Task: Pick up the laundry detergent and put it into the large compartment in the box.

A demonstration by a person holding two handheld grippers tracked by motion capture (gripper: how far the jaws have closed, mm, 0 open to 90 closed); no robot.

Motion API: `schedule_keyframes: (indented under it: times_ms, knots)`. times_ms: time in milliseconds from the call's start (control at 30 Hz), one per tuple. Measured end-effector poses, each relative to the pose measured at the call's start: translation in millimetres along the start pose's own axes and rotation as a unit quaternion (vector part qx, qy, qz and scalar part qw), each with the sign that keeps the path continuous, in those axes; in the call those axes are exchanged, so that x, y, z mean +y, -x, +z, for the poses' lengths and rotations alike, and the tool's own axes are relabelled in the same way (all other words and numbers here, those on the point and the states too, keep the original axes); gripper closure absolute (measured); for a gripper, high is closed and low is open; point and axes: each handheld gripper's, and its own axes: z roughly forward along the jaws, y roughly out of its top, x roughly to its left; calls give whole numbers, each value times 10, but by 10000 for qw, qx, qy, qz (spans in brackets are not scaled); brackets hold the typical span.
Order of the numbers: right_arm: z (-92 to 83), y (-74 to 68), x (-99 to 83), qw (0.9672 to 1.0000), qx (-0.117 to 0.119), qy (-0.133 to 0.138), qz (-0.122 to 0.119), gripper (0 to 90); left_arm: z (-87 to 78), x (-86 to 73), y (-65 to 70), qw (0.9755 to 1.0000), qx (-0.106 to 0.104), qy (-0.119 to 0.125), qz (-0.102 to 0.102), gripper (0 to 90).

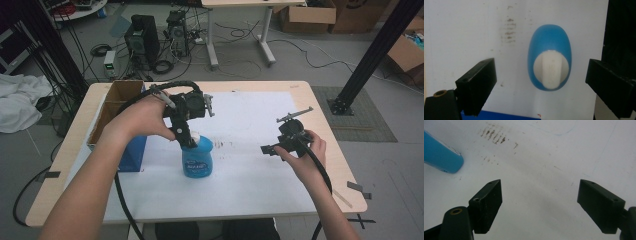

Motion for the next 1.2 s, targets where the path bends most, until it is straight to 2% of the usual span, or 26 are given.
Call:
schedule_keyframes:
  times_ms: [367,1200]
  knots:
    - [-7,21,-8,10000,-11,14,10,199,166,37,37,9999,-58,-127,86,103]
    - [21,11,-19,10000,8,-2,3,199,485,7,79,9996,-193,-203,85,100]
